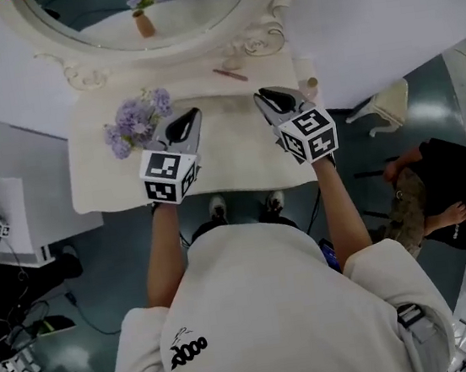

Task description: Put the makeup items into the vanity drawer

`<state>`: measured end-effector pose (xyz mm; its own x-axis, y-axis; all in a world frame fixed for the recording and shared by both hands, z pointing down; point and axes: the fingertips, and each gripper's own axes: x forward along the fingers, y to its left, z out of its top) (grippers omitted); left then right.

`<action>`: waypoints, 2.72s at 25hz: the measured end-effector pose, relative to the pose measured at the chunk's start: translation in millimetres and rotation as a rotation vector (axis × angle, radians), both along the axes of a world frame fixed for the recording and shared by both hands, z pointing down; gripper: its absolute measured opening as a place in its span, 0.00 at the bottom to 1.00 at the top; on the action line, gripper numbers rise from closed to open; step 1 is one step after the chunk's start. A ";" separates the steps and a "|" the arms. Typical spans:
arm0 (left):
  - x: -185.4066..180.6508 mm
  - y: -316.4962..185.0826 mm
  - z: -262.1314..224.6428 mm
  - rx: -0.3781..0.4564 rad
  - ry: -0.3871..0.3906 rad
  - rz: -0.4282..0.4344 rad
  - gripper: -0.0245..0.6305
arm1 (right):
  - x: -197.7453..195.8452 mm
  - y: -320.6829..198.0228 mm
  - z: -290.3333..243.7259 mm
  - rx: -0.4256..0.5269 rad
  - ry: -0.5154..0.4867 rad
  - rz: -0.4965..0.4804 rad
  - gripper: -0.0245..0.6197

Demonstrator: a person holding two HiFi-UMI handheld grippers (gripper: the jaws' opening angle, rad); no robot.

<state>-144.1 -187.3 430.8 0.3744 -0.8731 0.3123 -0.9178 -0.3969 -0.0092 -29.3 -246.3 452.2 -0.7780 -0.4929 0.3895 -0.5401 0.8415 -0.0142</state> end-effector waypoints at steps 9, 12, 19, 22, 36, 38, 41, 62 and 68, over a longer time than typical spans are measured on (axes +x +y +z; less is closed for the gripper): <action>-7.8 -13.8 13.6 -0.043 0.006 -0.176 0.07 | -28.2 -63.1 61.7 -0.130 0.134 -0.122 0.22; -8.2 -17.2 19.9 -0.059 0.003 -0.199 0.07 | -36.8 -78.5 87.8 -0.156 0.198 -0.148 0.22; -16.1 -20.2 32.9 -0.099 0.012 -0.229 0.07 | -48.0 -98.2 134.4 -0.196 0.322 -0.169 0.25; -21.2 -21.3 37.6 -0.111 0.018 -0.231 0.07 | -52.4 -106.1 141.0 -0.188 0.340 -0.153 0.26; -17.0 -23.2 41.4 -0.110 0.022 -0.162 0.07 | -51.6 -102.4 154.4 -0.229 0.415 -0.088 0.12; -17.9 -21.5 39.8 -0.105 0.023 -0.157 0.07 | -48.9 -100.4 153.2 -0.231 0.431 -0.079 0.11; -19.8 -19.4 36.9 -0.097 0.024 -0.146 0.07 | -44.4 -95.6 151.9 -0.238 0.437 -0.068 0.10; 11.2 -18.3 16.2 -0.064 0.009 0.007 0.07 | 30.8 -39.5 68.8 -0.205 0.264 0.103 0.08; 42.8 -37.3 28.1 -0.134 0.068 0.019 0.07 | 95.3 -23.4 60.2 -0.221 0.233 0.237 0.08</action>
<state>-101.3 -224.6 459.0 0.4144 -0.8180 0.3989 -0.9070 -0.4075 0.1065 65.9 -269.7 512.4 -0.5310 -0.5325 0.6591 -0.7292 0.6834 -0.0354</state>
